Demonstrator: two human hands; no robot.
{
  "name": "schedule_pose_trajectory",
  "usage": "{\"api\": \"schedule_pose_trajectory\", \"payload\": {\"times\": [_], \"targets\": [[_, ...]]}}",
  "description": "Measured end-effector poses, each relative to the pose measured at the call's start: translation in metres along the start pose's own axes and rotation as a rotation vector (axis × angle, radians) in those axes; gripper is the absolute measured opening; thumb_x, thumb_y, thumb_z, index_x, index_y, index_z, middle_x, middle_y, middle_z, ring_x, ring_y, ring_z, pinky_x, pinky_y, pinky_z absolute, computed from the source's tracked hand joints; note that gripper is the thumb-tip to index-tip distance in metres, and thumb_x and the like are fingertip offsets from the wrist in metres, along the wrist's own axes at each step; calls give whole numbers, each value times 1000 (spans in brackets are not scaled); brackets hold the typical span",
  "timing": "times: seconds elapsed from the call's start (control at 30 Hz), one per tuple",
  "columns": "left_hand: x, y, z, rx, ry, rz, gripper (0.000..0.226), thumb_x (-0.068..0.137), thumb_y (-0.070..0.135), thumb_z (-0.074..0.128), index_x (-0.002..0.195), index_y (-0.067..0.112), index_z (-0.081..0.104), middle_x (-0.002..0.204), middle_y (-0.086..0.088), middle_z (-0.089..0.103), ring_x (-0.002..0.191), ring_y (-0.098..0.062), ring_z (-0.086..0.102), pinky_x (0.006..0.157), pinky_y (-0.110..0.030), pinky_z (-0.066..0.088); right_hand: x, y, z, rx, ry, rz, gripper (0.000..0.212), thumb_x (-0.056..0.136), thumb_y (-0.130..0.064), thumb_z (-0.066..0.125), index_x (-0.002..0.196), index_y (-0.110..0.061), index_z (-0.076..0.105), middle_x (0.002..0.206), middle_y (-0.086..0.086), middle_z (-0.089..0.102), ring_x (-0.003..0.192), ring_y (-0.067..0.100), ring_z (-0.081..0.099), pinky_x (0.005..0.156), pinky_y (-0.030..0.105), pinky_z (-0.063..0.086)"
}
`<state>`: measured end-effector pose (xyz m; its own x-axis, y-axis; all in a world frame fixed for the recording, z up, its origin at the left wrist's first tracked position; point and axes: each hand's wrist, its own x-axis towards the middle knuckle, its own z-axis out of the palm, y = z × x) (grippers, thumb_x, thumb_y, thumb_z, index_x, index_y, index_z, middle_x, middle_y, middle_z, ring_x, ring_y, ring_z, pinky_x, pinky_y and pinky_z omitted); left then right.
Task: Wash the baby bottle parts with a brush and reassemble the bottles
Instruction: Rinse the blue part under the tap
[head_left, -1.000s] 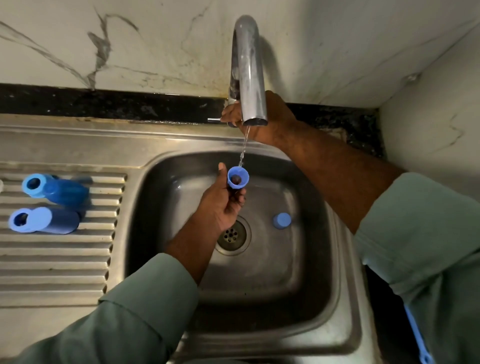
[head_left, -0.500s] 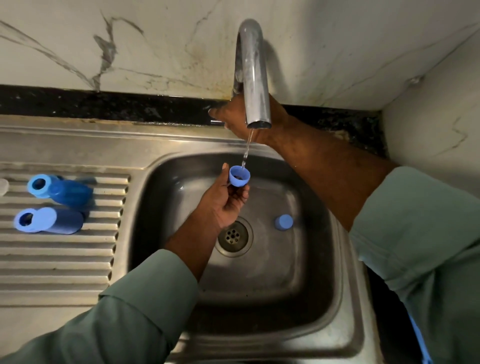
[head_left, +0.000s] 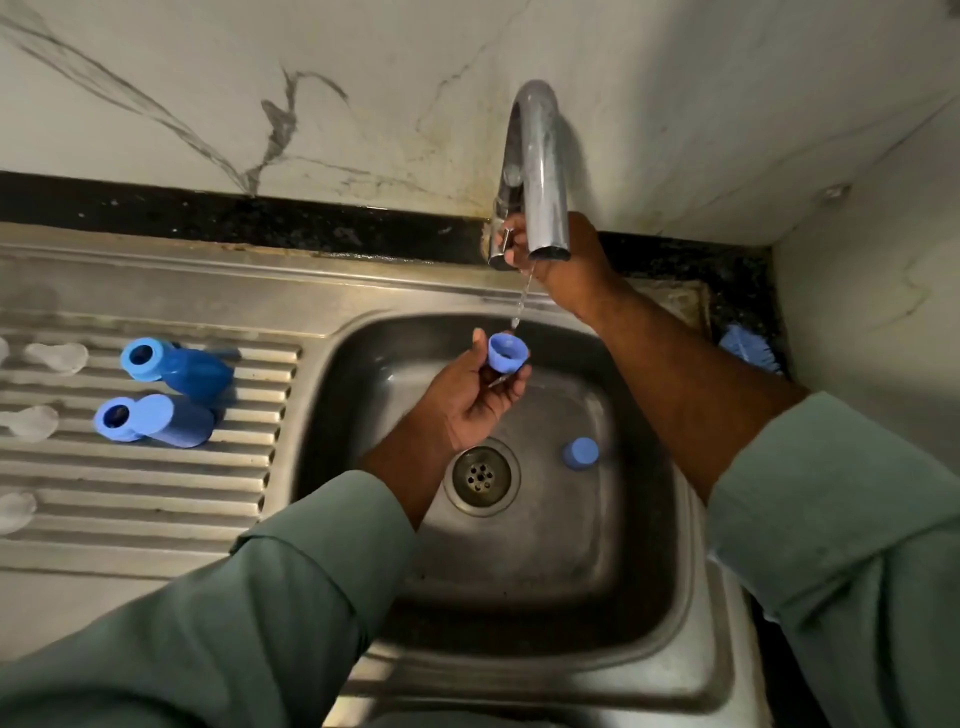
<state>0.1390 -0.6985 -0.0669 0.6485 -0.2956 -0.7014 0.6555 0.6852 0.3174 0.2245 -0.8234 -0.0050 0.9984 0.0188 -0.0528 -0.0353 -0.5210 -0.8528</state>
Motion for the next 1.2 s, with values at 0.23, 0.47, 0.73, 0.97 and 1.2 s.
{"api": "schedule_pose_trajectory", "payload": {"times": [0.23,0.47,0.73,0.97,1.2], "targets": [[-11,3,-32,1701,132,531,23,90,21,68,112,13,70,107,-3,66,100,-19,63,90,-32,50,-63,25,-15,-178,34,46,12,83,-4,66,93,-6,73,94,11,72,91,24,67,91,33,50],[-65,2,-56,2169,2,649,37,85,33,72,119,19,66,123,-4,60,114,-26,56,96,-35,46,-141,26,-7,-518,-196,44,19,86,-22,65,103,-21,73,104,1,72,97,20,66,90,30,50],[-139,35,-127,2370,291,766,30,99,29,48,127,20,54,135,-8,48,122,-31,46,94,-40,43,-171,-19,46,-600,-350,-137,21,87,-22,58,104,-20,72,109,4,71,101,25,64,89,36,50],[-202,117,-220,1818,503,966,38,79,0,66,117,5,67,111,-19,64,100,-42,60,85,-44,49,-168,-84,165,-480,-439,-265,19,89,-20,59,102,-14,73,105,6,72,98,24,65,85,32,49],[-206,162,-262,1867,553,688,35,84,13,61,119,15,62,110,-12,56,105,-34,55,86,-41,45,-164,-113,244,-440,-468,-230,16,85,-21,60,95,-19,73,99,4,73,96,23,65,85,35,51]]}}
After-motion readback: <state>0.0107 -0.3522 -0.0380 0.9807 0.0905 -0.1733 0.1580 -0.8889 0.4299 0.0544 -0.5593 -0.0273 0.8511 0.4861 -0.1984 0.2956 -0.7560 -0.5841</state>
